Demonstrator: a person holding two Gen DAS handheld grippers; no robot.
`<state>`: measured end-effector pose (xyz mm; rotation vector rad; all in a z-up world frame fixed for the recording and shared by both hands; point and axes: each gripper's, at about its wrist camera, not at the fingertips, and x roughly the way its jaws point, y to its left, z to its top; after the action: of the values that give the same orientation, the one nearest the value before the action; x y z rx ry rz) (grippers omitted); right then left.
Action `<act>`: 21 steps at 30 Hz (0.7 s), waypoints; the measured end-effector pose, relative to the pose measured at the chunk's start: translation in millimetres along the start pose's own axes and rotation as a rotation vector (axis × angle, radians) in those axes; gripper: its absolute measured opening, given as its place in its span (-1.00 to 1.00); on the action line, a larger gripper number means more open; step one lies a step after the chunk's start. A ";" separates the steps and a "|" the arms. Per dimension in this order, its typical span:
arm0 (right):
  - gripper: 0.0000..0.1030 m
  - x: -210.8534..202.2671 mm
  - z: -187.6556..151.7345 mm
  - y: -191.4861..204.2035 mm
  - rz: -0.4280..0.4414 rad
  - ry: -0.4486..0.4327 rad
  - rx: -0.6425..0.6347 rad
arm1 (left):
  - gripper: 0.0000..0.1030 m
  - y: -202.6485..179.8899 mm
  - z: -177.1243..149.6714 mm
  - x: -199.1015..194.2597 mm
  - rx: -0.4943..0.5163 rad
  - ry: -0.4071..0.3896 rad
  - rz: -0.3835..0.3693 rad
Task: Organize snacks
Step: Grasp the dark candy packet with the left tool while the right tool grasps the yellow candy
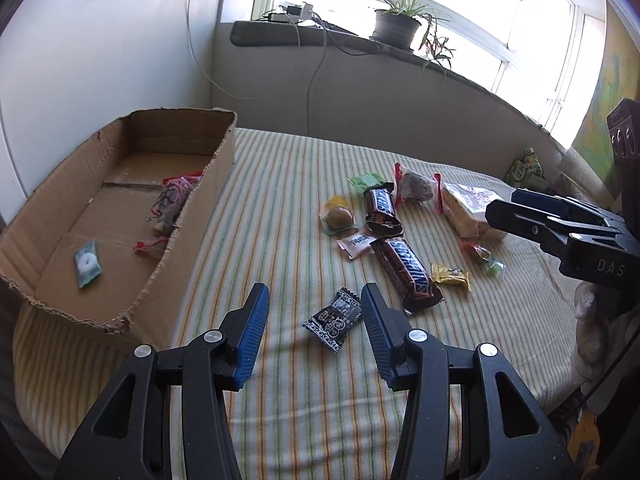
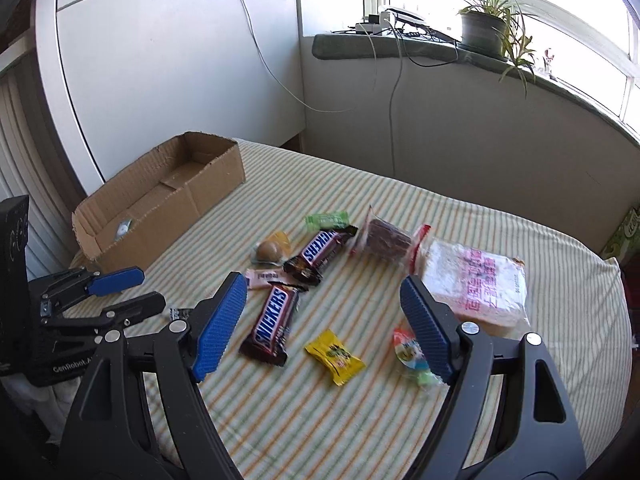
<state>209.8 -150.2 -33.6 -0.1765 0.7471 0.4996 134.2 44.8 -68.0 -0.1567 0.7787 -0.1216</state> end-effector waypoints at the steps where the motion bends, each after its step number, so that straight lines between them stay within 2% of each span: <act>1: 0.59 0.3 -5.3 -3.0 -0.003 0.010 -0.004 | -0.10 -1.3 -0.8 2.2 0.005 0.007 -0.002; 9: 0.56 19.4 -34.3 -11.1 0.031 0.102 -0.058 | -0.10 -0.3 -6.9 19.6 0.020 0.065 -0.044; 13: 0.42 36.0 -38.8 -9.6 0.043 0.141 -0.088 | -0.10 -1.3 -7.7 24.0 0.034 0.079 -0.053; 16: 0.20 47.7 -39.8 -11.9 0.049 0.168 -0.090 | -0.10 -4.3 -5.3 29.9 0.050 0.087 -0.057; 21: 0.17 56.8 -38.2 -11.8 0.079 0.186 -0.103 | -0.10 -7.2 -4.1 36.2 0.078 0.100 -0.054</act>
<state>227.9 -151.8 -100.6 -0.2935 0.9133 0.6025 156.5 31.4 -94.5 -0.0979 0.8681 -0.2123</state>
